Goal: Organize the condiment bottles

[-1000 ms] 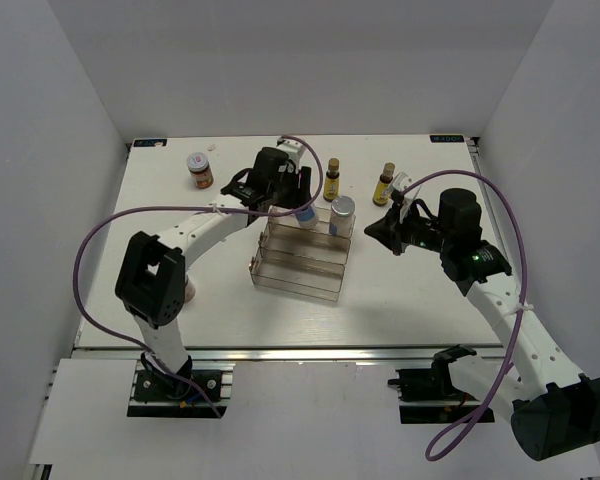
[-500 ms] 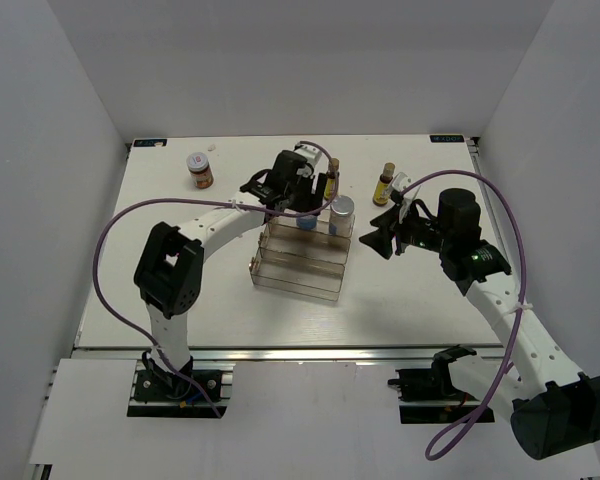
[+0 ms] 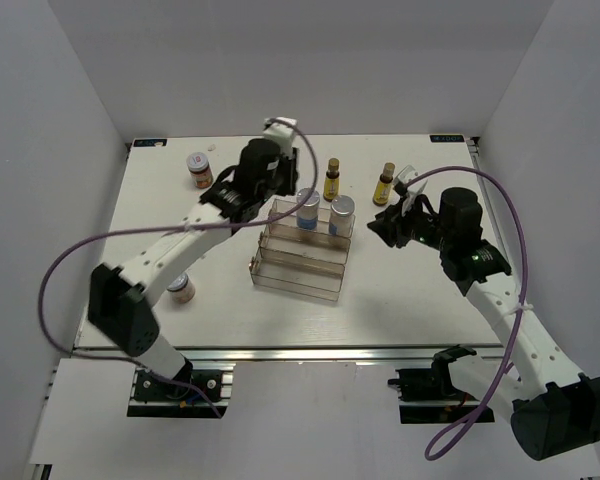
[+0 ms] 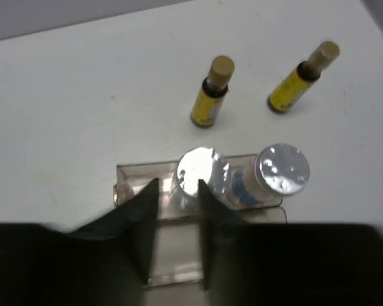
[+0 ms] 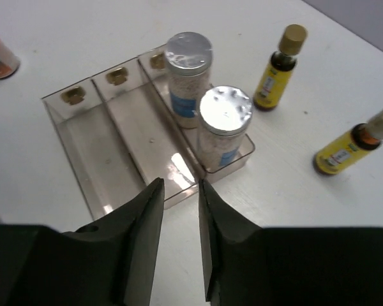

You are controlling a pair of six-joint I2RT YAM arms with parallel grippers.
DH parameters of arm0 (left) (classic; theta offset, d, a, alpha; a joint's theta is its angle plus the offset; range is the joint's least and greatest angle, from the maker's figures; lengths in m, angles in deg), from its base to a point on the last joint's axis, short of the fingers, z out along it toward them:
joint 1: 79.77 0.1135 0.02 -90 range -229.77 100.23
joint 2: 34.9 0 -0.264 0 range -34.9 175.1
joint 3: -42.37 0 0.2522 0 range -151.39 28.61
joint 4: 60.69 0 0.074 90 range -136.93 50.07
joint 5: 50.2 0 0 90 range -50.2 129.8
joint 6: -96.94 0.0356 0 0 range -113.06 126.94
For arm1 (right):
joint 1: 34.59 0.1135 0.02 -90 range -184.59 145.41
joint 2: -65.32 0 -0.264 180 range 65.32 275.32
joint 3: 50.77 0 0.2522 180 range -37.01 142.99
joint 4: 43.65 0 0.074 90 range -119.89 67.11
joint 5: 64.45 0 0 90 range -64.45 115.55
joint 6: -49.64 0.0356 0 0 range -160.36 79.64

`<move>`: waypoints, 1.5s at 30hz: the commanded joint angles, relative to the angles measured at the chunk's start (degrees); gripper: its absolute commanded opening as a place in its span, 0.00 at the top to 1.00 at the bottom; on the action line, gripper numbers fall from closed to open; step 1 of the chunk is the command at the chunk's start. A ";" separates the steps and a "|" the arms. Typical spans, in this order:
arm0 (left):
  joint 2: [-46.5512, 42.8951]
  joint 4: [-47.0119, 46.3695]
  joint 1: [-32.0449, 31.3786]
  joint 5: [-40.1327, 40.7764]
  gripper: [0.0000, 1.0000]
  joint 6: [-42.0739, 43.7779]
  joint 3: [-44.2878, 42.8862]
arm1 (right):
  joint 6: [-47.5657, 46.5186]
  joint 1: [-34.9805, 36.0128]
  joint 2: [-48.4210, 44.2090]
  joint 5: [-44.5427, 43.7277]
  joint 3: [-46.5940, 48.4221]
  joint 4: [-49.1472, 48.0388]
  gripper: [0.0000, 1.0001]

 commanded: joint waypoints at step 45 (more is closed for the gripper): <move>-43.16 1.73 0.12 23.38 0.23 3.78 34.65 | 7.60 -3.01 53.43 -39.94 39.31 -5.15 0.31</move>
